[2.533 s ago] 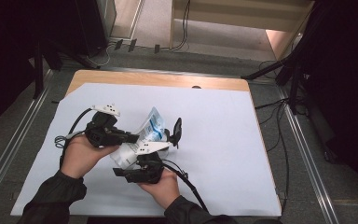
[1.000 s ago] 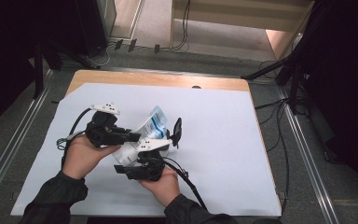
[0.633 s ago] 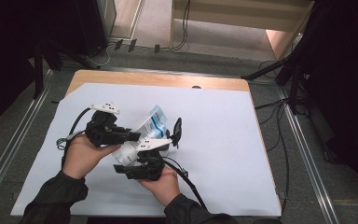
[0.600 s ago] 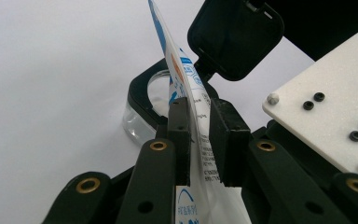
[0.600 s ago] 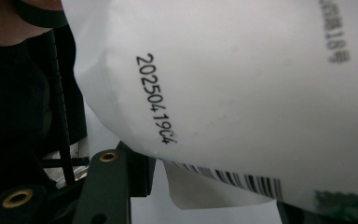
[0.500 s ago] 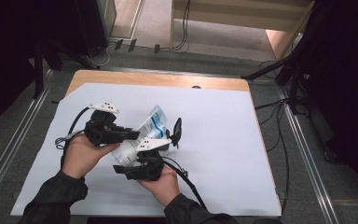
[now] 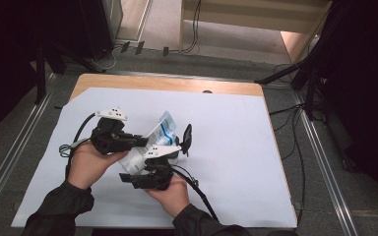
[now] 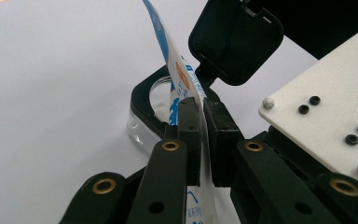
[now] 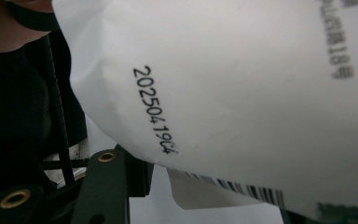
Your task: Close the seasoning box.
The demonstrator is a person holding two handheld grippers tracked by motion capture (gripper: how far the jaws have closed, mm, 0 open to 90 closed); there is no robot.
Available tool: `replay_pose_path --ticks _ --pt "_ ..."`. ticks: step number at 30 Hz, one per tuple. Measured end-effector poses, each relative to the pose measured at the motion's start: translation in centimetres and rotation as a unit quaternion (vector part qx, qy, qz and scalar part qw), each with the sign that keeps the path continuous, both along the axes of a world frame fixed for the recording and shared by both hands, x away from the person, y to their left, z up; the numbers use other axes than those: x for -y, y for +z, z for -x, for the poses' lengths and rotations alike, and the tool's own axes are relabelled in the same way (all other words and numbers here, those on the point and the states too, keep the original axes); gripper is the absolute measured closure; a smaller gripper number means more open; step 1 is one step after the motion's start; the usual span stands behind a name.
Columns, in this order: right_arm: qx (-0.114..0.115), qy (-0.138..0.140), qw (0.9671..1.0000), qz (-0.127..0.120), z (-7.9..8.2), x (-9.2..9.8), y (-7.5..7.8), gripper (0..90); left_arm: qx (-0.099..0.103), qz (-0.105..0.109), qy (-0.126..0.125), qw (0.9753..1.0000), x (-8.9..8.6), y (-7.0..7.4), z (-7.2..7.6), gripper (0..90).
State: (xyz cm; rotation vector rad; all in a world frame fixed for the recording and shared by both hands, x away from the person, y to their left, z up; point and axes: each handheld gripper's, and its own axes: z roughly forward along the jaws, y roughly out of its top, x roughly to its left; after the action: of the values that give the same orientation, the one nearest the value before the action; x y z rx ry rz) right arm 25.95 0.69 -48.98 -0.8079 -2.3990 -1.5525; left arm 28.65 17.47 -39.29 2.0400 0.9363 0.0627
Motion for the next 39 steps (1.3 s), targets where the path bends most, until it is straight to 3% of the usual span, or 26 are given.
replay_pose_path --ticks 16,39 --pt "-0.007 0.007 0.9999 -0.007 -0.14 0.07 -0.1 56.4 -0.009 0.013 -0.004 0.9999 -0.33 -0.06 -0.04 84.1" --pt "-0.007 0.015 0.9998 -0.01 -0.2 0.08 -0.08 56.7 -0.007 0.008 -0.005 0.9999 -0.52 0.0 -0.04 86.2"
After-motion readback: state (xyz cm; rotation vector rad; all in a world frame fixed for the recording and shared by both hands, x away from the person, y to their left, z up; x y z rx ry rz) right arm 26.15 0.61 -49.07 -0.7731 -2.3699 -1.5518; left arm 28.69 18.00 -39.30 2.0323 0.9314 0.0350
